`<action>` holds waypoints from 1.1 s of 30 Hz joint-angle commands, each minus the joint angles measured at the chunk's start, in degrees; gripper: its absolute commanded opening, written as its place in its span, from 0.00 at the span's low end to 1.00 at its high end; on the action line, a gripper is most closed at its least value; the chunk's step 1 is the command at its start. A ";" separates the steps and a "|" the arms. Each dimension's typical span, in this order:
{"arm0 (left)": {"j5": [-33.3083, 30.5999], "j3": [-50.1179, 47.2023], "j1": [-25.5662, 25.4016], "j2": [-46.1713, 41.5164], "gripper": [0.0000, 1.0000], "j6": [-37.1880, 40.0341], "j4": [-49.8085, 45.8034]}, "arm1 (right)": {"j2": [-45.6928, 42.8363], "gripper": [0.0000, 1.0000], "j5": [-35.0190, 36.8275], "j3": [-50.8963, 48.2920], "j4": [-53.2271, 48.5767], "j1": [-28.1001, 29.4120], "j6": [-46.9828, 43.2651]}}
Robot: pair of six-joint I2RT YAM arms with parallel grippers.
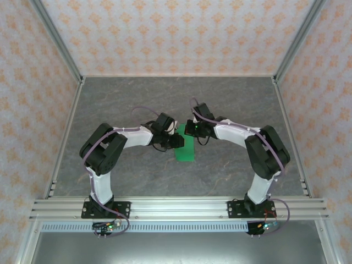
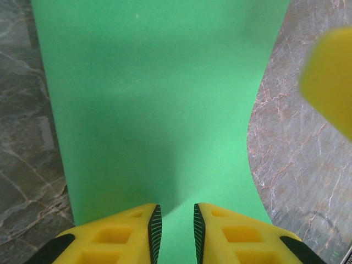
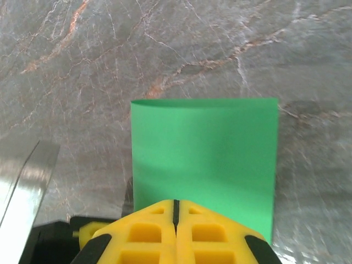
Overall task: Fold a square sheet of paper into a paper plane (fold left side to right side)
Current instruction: Hold the square sheet of paper at the center of the table, then first fold the square sheet of paper in half at the center of the table.
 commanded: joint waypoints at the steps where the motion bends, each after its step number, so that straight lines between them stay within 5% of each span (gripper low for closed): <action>1: -2.69 -1.44 -0.58 0.08 0.27 1.30 -4.88 | 3.51 0.05 -0.85 2.77 1.77 -0.12 -0.06; 33: -1.65 -12.66 -5.41 -10.71 0.27 7.89 -7.87 | 13.17 0.05 6.31 6.98 -10.28 -0.26 -0.25</action>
